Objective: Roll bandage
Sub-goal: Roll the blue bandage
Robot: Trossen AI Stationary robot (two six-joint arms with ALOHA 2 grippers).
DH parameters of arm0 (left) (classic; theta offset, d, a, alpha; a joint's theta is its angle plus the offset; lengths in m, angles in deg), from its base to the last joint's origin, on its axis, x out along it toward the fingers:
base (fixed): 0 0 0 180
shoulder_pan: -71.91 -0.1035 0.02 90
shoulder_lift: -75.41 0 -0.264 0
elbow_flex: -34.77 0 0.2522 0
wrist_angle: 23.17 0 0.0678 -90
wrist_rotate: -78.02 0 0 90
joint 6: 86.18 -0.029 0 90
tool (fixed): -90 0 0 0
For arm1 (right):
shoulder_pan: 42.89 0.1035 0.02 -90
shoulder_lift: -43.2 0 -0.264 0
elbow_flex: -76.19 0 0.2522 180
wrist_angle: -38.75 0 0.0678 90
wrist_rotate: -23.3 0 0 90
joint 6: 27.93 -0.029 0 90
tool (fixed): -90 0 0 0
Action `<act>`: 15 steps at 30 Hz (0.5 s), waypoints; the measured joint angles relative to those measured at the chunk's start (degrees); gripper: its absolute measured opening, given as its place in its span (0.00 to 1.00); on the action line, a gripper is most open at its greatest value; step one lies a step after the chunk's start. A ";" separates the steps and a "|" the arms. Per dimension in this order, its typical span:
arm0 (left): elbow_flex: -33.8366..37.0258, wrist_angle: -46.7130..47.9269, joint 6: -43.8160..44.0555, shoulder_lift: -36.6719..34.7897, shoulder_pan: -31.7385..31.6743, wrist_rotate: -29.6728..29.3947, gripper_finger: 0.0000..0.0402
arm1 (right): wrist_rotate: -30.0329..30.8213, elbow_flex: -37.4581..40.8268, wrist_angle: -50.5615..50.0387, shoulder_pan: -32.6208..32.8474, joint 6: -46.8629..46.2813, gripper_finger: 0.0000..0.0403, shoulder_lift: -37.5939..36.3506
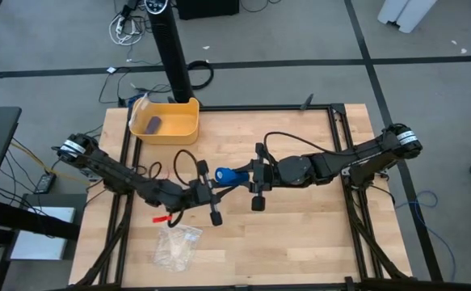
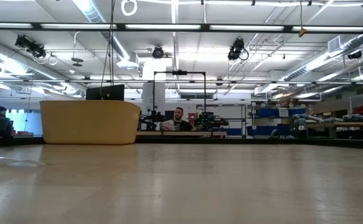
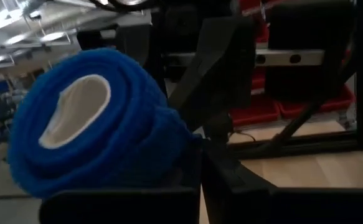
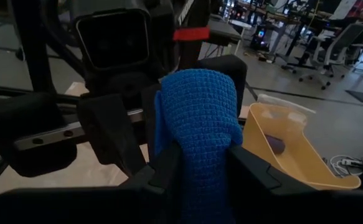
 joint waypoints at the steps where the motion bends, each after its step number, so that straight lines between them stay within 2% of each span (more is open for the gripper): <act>1: -0.65 1.22 0.80 0.00 0.00 -0.03 0.02 | -0.03 0.00 -0.14 0.02 0.00 0.26 0.00; 8: -1.52 3.82 2.37 0.02 -0.64 -1.27 0.02 | 0.22 -0.03 -3.15 -0.06 -0.01 0.26 -0.02; 15: -1.42 11.25 8.58 0.37 -3.69 -1.39 0.02 | 3.99 1.51 -11.70 -0.67 -4.10 0.26 -0.13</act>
